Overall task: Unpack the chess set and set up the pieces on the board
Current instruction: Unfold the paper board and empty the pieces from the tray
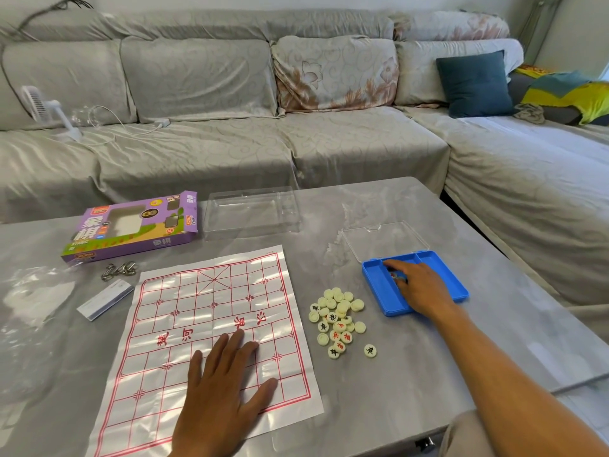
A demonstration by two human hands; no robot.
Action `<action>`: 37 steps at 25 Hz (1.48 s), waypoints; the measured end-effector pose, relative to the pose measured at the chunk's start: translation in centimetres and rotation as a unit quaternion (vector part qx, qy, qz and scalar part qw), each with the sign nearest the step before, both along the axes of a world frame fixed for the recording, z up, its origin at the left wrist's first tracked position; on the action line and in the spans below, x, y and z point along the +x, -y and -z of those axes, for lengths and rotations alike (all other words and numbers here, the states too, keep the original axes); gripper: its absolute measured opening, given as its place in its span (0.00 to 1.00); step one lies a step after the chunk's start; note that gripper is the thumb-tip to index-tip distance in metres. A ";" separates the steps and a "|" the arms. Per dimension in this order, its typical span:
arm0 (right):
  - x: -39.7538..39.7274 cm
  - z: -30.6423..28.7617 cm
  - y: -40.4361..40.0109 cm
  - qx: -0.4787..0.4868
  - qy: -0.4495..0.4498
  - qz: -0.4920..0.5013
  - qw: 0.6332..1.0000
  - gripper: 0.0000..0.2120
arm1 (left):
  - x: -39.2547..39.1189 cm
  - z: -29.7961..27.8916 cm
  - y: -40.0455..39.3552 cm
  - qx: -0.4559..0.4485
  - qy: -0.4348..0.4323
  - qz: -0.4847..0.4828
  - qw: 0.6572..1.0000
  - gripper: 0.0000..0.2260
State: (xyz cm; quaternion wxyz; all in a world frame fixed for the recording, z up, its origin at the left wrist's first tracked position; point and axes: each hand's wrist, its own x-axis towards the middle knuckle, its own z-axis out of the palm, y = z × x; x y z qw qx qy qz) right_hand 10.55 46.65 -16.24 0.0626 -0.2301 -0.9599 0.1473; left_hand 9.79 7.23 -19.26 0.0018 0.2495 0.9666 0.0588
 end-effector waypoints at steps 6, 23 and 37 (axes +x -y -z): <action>0.1 0.2 0.2 0.013 -0.043 0.016 0.999 0.09 | 0.1 -0.2 0.0 -0.005 0.008 0.007 1.000 0.27; 2.1 -5.5 0.4 0.073 0.031 0.167 0.983 0.06 | 0.1 -0.3 -0.2 0.042 0.029 -0.011 0.999 0.43; 2.2 -1.8 -0.9 0.000 0.080 0.111 0.991 0.04 | 0.4 -0.5 -0.2 0.037 0.038 -0.015 0.998 0.39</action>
